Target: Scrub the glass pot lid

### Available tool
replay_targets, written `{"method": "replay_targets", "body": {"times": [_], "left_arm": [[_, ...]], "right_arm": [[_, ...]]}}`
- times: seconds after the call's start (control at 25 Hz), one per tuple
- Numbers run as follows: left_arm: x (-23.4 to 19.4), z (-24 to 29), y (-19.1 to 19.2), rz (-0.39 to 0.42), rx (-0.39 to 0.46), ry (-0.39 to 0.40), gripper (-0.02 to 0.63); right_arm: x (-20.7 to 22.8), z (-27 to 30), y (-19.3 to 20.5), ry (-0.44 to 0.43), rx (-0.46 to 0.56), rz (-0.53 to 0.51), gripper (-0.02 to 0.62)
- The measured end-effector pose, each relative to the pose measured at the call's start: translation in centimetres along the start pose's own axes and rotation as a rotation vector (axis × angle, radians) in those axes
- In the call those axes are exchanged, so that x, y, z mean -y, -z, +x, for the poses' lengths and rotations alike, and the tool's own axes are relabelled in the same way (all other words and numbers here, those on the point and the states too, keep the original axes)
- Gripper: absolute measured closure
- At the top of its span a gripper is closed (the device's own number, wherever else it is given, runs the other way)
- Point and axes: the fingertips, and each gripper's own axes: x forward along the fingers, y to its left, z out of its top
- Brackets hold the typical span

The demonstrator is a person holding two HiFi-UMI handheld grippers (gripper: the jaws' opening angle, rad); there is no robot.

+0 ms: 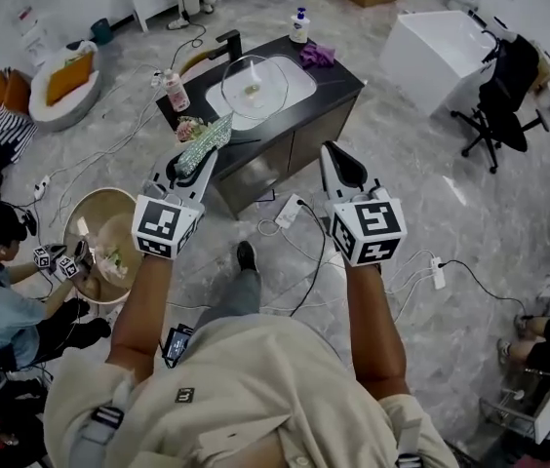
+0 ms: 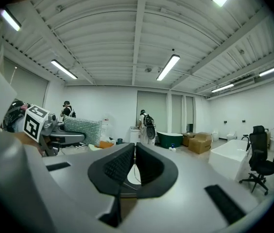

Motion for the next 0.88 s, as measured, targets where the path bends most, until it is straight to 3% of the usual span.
{"method": "replay_targets", "body": {"times": [0.28,0.88], "left_arm": [[-5.6,9.6,0.8,-0.024,0.049,0.052,0.515],[-14.9,22.4,3.5,-0.036,0.042,0.136,0.515]], "right_arm": [[5.5,6.8,-0.4,0.09,-0.024,-0.015,0.569],[10.7,21.8,-0.4,0.136,-0.072,0.008,0.569]]}}
